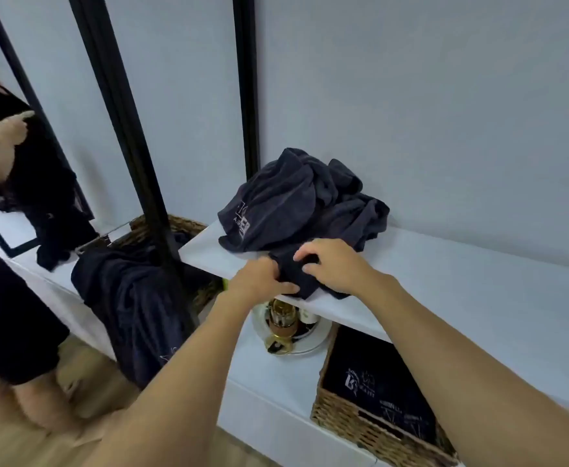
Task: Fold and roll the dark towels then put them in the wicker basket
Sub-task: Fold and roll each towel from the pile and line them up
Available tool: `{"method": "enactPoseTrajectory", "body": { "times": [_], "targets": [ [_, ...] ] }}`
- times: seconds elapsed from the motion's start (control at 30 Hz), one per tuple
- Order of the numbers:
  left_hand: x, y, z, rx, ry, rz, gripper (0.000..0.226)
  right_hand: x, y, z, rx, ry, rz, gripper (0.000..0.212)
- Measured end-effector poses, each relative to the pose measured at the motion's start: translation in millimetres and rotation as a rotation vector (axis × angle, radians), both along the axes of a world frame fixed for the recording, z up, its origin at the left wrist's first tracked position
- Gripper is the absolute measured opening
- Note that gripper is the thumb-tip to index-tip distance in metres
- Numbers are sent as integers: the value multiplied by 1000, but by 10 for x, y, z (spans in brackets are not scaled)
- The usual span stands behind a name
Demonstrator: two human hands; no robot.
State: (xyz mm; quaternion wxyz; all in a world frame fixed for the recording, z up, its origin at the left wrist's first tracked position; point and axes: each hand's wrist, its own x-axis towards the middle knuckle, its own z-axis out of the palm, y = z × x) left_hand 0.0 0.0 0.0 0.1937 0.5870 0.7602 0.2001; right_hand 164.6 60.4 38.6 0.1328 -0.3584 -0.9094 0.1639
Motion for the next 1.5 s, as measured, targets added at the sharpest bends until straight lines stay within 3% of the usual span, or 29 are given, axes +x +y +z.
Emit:
{"method": "enactPoseTrajectory", "body": {
  "times": [0.1,0.2,0.3,0.43,0.6,0.83,1.1,1.33,1.5],
  "targets": [
    [14,66,-31,45,92,-27,36,-134,21,-109,102,-246,10,37],
    [-19,101,136,82,40,-77,27,-184,50,-54,234,-310,37,28],
    [-37,118,477,213,0,-94,20,-129,136,168,278,-160,33,15],
    [120,207,1176,476,-15,-111,9,8,263,703,121,203,-76,15],
    [324,457,1969,670,-87,-105,9,249,399,1398,57,549,-191,16],
    [815,788,2761,810,-196,-88,9,881,672,2038,158,713,-343,16],
    [1395,1201,3360,856,-458,-41,7,1957,964,2516,311,797,-599,17],
    [1975,1525,3745,1005,-330,-75,9,2990,1008,2824,381,893,-696,13],
    [2273,1647,4089,1029,-701,-73,19,3798,1105,3056,263,1128,-717,15]
  ]
}}
